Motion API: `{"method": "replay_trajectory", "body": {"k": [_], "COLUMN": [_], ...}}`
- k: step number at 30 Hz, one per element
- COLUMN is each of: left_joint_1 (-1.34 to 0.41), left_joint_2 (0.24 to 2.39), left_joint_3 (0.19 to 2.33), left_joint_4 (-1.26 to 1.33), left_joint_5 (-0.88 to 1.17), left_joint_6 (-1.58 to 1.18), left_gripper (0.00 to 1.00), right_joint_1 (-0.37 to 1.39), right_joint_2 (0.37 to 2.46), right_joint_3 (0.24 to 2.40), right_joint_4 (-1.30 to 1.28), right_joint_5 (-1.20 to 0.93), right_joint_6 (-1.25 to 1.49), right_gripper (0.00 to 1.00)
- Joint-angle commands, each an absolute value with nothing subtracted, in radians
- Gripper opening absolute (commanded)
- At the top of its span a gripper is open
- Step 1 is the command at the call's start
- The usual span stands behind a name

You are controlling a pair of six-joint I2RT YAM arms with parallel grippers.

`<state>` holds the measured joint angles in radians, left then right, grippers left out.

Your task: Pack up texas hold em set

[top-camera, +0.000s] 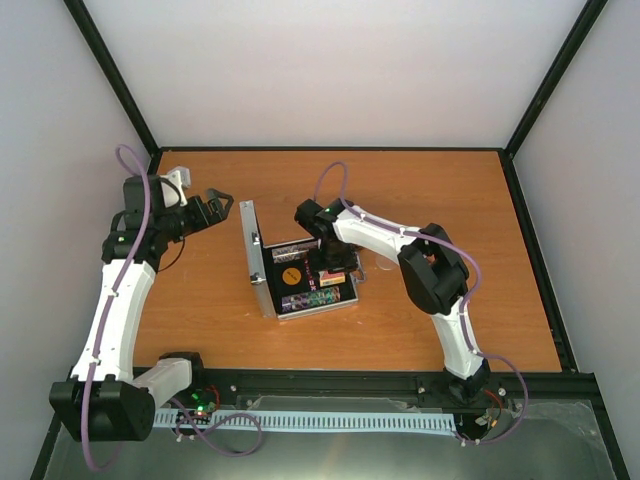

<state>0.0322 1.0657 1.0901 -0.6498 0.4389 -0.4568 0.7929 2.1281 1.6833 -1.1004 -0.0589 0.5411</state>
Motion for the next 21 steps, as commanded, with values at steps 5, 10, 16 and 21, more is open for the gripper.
{"method": "replay_trajectory", "body": {"k": [5, 10, 16, 21], "left_joint_1": [0.028, 0.028, 0.028, 0.029], "left_joint_2": [1.068, 1.065, 1.066, 1.069], "left_joint_3": [1.081, 1.083, 1.092, 1.1], "left_joint_4": [-0.63, -0.635, -0.637, -0.637], "left_joint_5": [0.456, 0.451, 0.449, 0.447], "left_joint_6": [-0.469, -0.466, -0.466, -0.465], "left_gripper": [1.0, 1.0, 1.0, 1.0], "right_joint_1": [0.79, 0.794, 0.797, 0.801], "right_joint_2": [2.17, 2.181, 2.182, 2.176], "right_joint_3": [1.706, 1.704, 1.702, 1.704], "right_joint_4": [-1.091, -1.059, -1.039, -1.026], "right_joint_5": [0.007, 0.046, 0.09, 0.085], "right_joint_6": [0.614, 0.594, 0.559, 0.548], "right_gripper": [0.58, 0.58, 0.59, 0.63]}}
